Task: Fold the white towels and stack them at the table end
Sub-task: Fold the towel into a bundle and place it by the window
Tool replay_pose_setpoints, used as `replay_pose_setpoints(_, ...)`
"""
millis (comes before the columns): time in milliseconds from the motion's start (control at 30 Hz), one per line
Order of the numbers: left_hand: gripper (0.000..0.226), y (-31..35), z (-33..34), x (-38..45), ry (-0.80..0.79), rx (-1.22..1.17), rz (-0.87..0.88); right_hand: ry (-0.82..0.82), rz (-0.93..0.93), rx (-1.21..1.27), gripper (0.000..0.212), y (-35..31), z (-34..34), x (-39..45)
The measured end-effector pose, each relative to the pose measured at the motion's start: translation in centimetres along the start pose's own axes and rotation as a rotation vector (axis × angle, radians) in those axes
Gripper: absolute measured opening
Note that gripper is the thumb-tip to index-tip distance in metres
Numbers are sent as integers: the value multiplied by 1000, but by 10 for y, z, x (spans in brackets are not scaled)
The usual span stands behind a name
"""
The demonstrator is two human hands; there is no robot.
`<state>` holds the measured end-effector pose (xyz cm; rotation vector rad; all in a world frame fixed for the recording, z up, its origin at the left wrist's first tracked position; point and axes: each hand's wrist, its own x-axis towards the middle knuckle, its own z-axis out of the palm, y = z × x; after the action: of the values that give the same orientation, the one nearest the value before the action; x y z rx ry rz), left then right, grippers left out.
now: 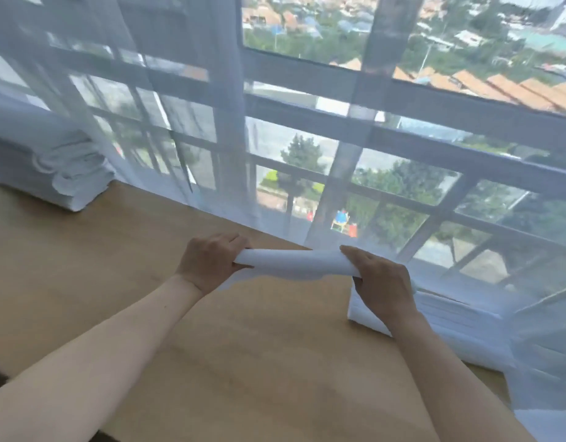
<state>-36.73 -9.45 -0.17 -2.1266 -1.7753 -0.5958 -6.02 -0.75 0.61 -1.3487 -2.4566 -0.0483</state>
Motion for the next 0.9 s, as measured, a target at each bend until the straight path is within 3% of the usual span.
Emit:
replay_pose_setpoints(300, 29, -183, -130, -155, 62, 66, -372, 49, -95, 108, 53, -265, 21, 56)
replay_pose_setpoints(467, 29, -261, -189, -201, 150, 125, -472, 75, -177, 199, 49, -377, 32, 99)
replay_pose_setpoints(667, 30, -349, -219, -206, 238, 153, -522, 160, -189, 279, 45, -465, 41, 160)
replay_pose_setpoints(900, 32, -459, -228, -171, 183, 211, -459, 218, -160, 320, 48, -524, 79, 251)
